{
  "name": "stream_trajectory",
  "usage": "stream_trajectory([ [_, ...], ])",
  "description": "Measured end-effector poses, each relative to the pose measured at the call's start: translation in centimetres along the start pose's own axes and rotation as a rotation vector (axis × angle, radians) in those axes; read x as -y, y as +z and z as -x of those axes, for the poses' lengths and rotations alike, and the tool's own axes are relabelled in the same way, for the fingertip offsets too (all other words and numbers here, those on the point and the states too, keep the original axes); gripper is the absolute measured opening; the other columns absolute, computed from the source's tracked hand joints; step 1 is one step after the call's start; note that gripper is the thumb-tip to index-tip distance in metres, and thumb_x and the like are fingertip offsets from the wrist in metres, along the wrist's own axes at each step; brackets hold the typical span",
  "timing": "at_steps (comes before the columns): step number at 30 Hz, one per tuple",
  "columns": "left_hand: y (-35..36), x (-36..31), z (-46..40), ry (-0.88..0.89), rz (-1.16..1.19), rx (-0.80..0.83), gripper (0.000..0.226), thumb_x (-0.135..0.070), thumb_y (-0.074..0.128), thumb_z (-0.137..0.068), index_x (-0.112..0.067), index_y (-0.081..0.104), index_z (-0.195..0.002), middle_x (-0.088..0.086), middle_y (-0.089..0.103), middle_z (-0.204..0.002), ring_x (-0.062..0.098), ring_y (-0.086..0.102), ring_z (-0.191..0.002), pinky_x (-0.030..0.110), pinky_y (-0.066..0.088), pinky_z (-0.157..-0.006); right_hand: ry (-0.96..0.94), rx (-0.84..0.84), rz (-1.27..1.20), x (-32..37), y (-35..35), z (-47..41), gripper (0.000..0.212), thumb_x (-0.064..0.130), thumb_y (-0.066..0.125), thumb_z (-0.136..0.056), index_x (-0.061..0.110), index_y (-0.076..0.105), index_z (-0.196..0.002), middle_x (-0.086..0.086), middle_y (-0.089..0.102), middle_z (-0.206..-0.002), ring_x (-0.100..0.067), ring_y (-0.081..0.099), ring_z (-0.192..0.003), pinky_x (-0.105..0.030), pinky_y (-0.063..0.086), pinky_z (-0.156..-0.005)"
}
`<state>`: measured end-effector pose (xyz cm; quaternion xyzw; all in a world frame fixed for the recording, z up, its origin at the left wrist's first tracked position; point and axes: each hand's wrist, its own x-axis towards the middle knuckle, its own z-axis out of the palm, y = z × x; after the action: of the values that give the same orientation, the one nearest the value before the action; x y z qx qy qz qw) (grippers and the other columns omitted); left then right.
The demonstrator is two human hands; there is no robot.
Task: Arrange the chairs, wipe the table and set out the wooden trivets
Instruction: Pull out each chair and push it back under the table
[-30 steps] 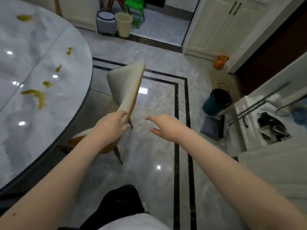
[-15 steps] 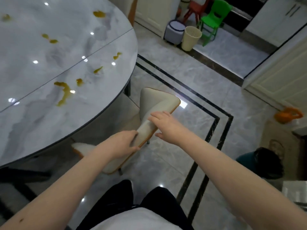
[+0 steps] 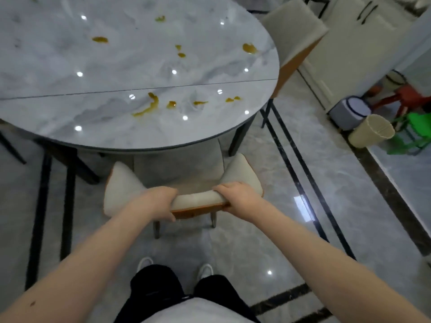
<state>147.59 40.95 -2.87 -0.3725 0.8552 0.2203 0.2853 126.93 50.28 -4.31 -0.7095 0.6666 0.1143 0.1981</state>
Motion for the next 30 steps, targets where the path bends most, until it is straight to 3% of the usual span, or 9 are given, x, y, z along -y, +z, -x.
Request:
stream_trajectory([
  [3,1.3,1.3,1.0,-0.227,-0.001,-0.056,0.050,-0.029,0.065,-0.081,-0.020,0.051,-0.128,0.006,0.059,-0.122,0.025,0.058,-0.111,0.033,0.046,-0.095,0.028,0.005,0.062,-1.3,0.2,0.3,0.050,0.028,0.061,-0.088,0.024,0.042,-0.134,-0.004,0.052,-0.133,-0.027,0.049,-0.120,-0.037,0.033,-0.102],
  [7,1.7,1.3,2.1,-0.321,-0.093,-0.090,0.039,-0.027,0.064,-0.082,-0.020,0.056,-0.120,0.003,0.063,-0.113,0.022,0.061,-0.104,0.030,0.048,-0.090,0.029,-0.012,0.049,-1.3,0.5,0.3,0.046,0.013,0.050,-0.092,0.027,0.042,-0.134,-0.003,0.054,-0.132,-0.027,0.048,-0.122,-0.038,0.028,-0.108],
  [14,1.1,0.9,3.6,-0.296,-0.139,-0.133,0.024,-0.019,0.056,-0.088,-0.015,0.063,-0.111,0.005,0.063,-0.115,0.022,0.060,-0.106,0.029,0.047,-0.088,0.014,-0.012,0.073,-1.1,0.2,0.4,0.043,0.017,0.052,-0.093,0.027,0.045,-0.134,-0.002,0.057,-0.129,-0.025,0.053,-0.118,-0.035,0.033,-0.103],
  [19,1.5,-0.1,4.2,-0.324,-0.152,-0.057,0.034,-0.021,0.058,-0.090,-0.010,0.058,-0.122,0.009,0.061,-0.123,0.025,0.057,-0.114,0.032,0.044,-0.096,0.028,-0.016,0.085,-0.6,0.1,1.0,0.044,0.014,0.049,-0.094,0.027,0.043,-0.136,-0.002,0.057,-0.129,-0.024,0.052,-0.119,-0.033,0.034,-0.103],
  [30,2.9,-0.9,5.0,-0.309,-0.119,-0.120,0.033,-0.024,0.061,-0.088,-0.014,0.059,-0.120,0.005,0.063,-0.114,0.022,0.061,-0.105,0.030,0.048,-0.089,0.050,0.024,0.108,-0.7,0.7,1.1,0.048,0.012,0.052,-0.091,0.029,0.044,-0.136,-0.003,0.061,-0.121,-0.026,0.055,-0.113,-0.037,0.042,-0.100],
])
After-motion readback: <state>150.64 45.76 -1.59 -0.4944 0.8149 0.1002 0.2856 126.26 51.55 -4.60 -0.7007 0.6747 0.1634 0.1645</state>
